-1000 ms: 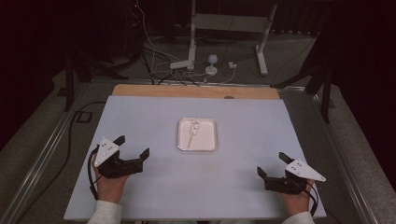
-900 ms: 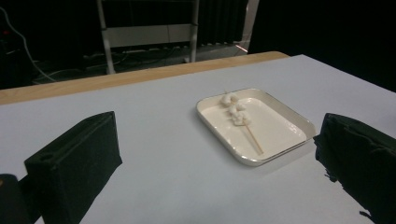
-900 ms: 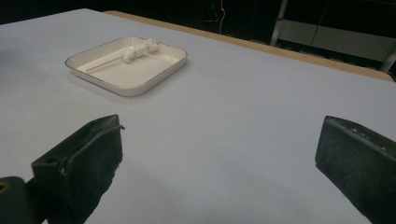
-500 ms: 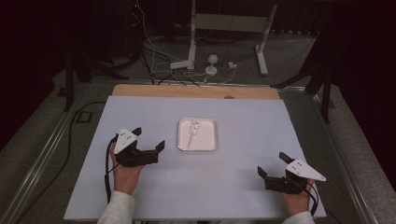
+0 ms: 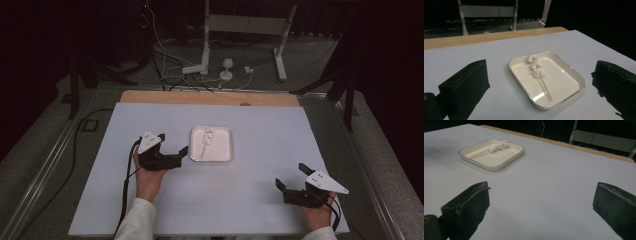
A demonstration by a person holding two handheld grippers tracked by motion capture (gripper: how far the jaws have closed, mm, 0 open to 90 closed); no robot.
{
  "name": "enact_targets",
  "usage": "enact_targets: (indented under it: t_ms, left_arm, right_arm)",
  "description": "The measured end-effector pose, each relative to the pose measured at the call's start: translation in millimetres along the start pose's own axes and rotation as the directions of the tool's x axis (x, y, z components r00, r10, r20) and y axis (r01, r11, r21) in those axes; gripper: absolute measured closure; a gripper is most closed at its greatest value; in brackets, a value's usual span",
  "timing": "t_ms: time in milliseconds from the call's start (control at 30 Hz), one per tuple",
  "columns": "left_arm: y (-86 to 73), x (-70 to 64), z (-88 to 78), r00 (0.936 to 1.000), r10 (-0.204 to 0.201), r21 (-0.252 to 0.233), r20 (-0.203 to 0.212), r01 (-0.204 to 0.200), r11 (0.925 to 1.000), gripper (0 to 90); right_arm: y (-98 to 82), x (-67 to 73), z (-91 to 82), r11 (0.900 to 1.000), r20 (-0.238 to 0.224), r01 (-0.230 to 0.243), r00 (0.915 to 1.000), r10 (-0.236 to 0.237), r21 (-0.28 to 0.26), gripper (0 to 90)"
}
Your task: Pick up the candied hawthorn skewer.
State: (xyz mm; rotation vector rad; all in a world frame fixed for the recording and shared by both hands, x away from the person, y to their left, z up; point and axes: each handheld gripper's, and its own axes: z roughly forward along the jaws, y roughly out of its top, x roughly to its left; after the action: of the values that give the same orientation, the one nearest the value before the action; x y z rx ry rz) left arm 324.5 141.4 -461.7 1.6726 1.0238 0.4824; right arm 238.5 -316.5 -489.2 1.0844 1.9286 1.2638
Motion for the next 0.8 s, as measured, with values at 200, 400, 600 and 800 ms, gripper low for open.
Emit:
enact_targets:
  t_ms: [200, 400, 600, 800]
  left_arm:
    - [0.6, -4.5, 18.1, 0.9999, -0.009, 0.015, 0.013, 0.009, 0.9998, 1.4]
    - [-4.0, -10.4, 37.7, 0.9996, -0.015, 0.059, 0.024, 0.013, 0.9982, 1.4]
    - [-9.2, -15.5, 55.9, 0.9990, -0.026, 0.111, 0.036, 0.022, 0.9936, 4.1]
    - [-15.2, -16.3, 72.4, 0.9922, -0.092, 0.181, 0.084, 0.076, 0.9805, 11.1]
  right_arm:
    - [0.0, 0.0, 0.3, 1.000, -0.002, 0.000, 1.0000, 0.000, 0.002, 1.2]
    - [-0.1, 0.2, 0.7, 1.000, -0.004, 0.003, 1.0000, -0.003, 0.004, 1.2]
    - [-0.1, 0.2, 0.9, 1.000, -0.005, 0.002, 1.0000, -0.002, 0.005, 1.2]
    - [-0.1, 0.3, 1.3, 1.000, -0.004, 0.002, 1.0000, -0.002, 0.007, 1.2]
